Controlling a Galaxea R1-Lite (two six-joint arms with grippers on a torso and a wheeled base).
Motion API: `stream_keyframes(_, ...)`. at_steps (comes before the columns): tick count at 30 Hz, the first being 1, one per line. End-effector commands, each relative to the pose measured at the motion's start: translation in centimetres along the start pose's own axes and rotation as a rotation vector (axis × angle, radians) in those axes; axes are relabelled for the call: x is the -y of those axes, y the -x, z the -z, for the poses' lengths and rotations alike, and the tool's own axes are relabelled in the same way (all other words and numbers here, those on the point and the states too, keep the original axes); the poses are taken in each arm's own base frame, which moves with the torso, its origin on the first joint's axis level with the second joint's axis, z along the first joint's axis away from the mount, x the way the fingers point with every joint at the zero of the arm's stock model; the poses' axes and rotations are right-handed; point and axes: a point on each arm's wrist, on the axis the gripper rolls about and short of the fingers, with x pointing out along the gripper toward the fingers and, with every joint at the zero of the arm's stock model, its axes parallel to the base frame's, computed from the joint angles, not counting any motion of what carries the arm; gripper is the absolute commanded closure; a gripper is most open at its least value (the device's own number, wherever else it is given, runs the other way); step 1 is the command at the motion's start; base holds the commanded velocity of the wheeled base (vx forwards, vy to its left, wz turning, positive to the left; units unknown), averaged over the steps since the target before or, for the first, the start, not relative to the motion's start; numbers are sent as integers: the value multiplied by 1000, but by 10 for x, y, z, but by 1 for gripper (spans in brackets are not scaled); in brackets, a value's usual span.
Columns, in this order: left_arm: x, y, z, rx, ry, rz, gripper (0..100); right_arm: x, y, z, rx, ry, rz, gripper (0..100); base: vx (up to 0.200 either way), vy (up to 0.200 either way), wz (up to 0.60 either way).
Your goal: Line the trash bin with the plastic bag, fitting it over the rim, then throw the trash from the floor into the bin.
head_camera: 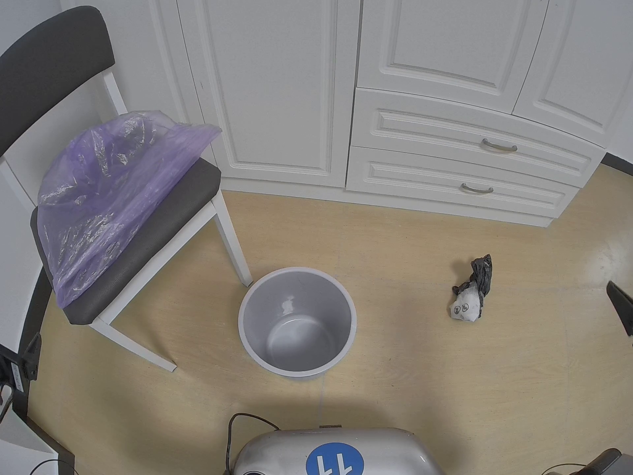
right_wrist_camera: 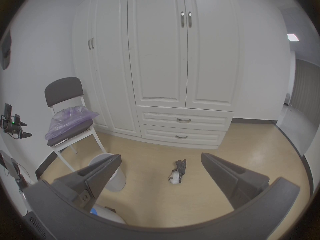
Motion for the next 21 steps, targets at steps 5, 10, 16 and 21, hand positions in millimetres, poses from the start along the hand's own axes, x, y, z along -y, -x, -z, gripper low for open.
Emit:
stream_keyframes(5,1,-50,4,-172,-57,-11,0,-29,-82,-42,21,-56,49,0,0,0,0)
stream_keyframes(10,-3,-72,9,-196,-39,-11,0,-34,-88,-28,13,-95,36,0,0,0,0)
stream_keyframes(16,1,-89,14,-157,-30,45,0,-43,-85,-20,-19,-170,-27,0,0,0,0)
stream_keyframes(21,5,-104,16,-152,-27,68,0,-43,-86,-19,-24,-172,-26,0,0,0,0)
